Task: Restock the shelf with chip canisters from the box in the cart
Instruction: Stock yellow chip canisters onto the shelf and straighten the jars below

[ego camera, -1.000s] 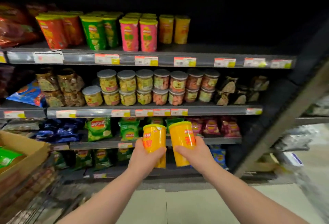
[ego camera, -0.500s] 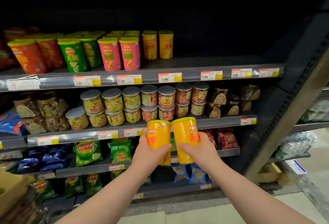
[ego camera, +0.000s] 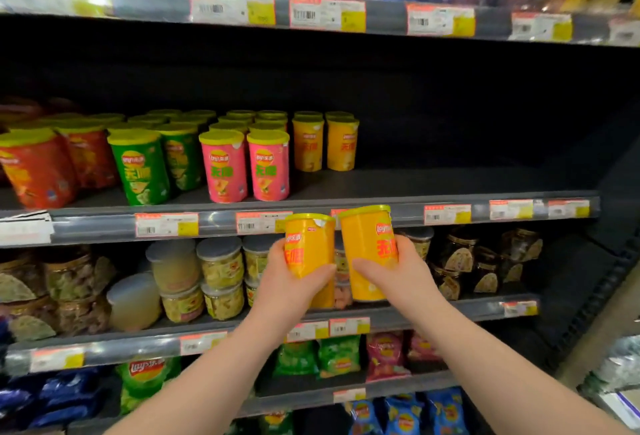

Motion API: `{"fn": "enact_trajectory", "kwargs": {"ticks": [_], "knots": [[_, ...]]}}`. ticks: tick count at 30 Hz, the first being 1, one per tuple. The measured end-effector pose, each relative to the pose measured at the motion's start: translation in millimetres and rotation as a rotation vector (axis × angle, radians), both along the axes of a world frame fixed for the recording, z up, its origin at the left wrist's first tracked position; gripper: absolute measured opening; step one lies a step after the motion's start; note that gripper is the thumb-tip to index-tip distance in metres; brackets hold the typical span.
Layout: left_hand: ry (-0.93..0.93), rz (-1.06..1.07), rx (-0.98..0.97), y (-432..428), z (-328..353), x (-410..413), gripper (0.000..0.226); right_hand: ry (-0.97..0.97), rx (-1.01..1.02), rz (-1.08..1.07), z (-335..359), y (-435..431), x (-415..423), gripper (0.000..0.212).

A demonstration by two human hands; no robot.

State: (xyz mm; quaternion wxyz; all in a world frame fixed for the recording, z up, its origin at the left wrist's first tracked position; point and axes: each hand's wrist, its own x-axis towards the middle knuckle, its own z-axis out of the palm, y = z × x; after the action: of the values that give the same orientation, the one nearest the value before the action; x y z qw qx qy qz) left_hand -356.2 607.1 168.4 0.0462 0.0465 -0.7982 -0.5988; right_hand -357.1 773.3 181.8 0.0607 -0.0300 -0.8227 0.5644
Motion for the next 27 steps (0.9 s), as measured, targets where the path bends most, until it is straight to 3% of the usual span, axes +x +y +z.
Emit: {"fn": "enact_trajectory", "kwargs": {"ticks": [4,9,18,27], "knots": [[0.051,0.026,0.012,-14.3,8.2,-21.1,0.079,0.061,-0.037,0.023,17.9,-11.2,-31.5,0.051],[0.101,0.048,0.026,-21.8,21.0,-37.4,0.074,0.119,0.005,0.03,43.2,-13.3,-75.8,0.07],[0.168,0.205,0.051,-26.8,40.5,-62.2,0.064,0.16,0.122,0.064,69.1,-30.8,-165.5,0.075],[0.186,0.362,0.015,-29.5,42.2,-74.3,0.074,0.062,0.165,0.11,61.4,-60.4,-233.2,0.086]]}}
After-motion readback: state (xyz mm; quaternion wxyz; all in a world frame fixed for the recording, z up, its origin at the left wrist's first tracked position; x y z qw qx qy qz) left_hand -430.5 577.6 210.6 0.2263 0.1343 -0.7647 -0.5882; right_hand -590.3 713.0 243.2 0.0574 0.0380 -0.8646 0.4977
